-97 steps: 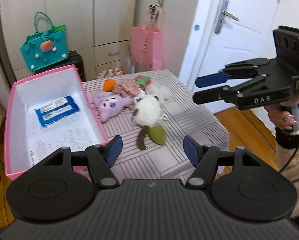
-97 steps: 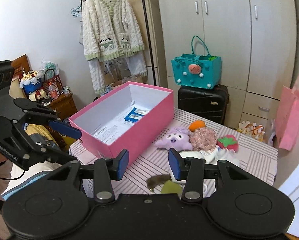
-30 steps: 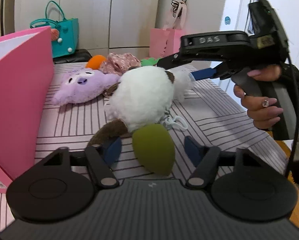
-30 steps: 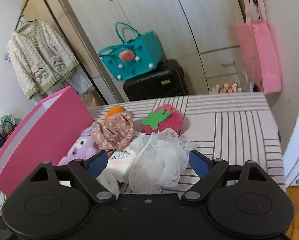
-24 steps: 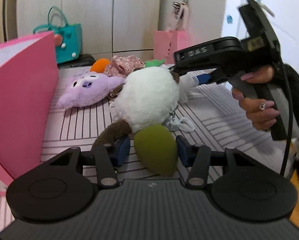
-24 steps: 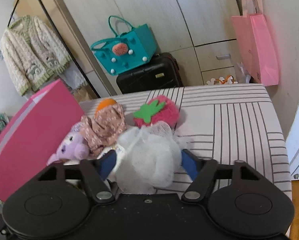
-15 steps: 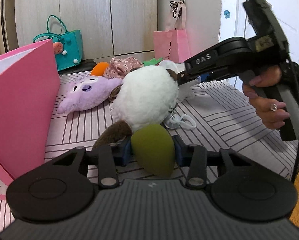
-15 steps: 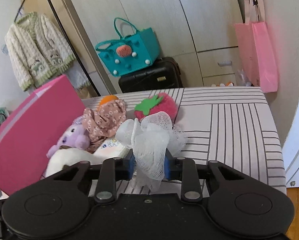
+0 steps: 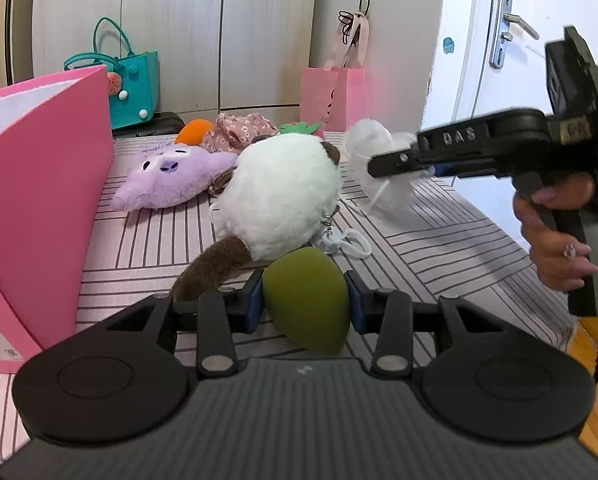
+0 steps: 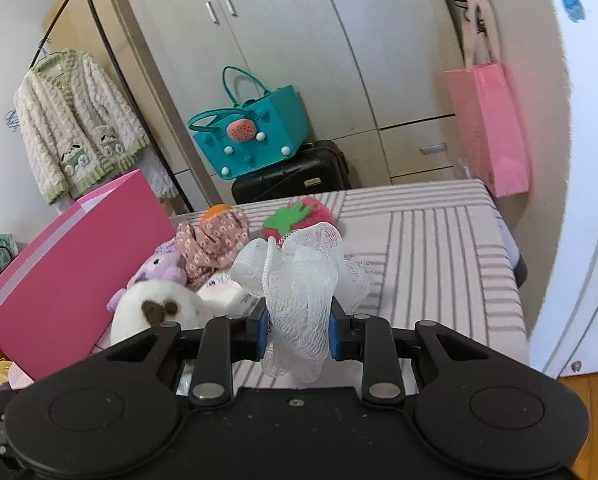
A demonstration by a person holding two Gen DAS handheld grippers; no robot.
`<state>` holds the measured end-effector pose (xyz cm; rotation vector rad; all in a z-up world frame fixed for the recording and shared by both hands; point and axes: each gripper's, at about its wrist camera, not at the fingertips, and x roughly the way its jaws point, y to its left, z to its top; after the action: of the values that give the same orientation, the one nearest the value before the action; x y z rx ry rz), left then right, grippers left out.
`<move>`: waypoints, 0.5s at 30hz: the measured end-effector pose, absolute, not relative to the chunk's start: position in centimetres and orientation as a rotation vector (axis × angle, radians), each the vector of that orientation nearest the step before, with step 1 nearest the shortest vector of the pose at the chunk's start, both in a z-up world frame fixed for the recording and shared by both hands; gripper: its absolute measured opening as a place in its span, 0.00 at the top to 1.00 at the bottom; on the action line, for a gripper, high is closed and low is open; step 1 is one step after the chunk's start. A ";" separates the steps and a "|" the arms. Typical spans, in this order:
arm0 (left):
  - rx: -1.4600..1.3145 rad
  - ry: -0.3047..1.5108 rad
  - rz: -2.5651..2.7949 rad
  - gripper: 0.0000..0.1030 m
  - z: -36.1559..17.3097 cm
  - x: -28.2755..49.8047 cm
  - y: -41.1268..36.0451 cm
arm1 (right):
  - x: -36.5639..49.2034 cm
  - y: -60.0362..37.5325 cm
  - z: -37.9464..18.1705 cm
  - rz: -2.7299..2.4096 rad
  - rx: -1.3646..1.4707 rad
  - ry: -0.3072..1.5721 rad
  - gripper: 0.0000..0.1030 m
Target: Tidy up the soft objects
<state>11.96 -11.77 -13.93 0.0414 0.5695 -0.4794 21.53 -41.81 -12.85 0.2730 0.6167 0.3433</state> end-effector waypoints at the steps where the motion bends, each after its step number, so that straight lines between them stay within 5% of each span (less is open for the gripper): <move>1: 0.042 0.566 -0.475 0.61 -13.9 11.9 -11.8 | 21.1 -41.9 -12.9 0.337 0.274 0.617 0.68; 15: 0.052 0.559 -0.503 0.61 -12.6 10.1 -11.6 | 14.9 -41.6 -13.7 0.321 0.262 0.678 0.68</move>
<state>10.06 -11.64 -12.61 0.0519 0.5594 -0.5034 14.86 -41.63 -13.73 0.2619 0.6779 0.3206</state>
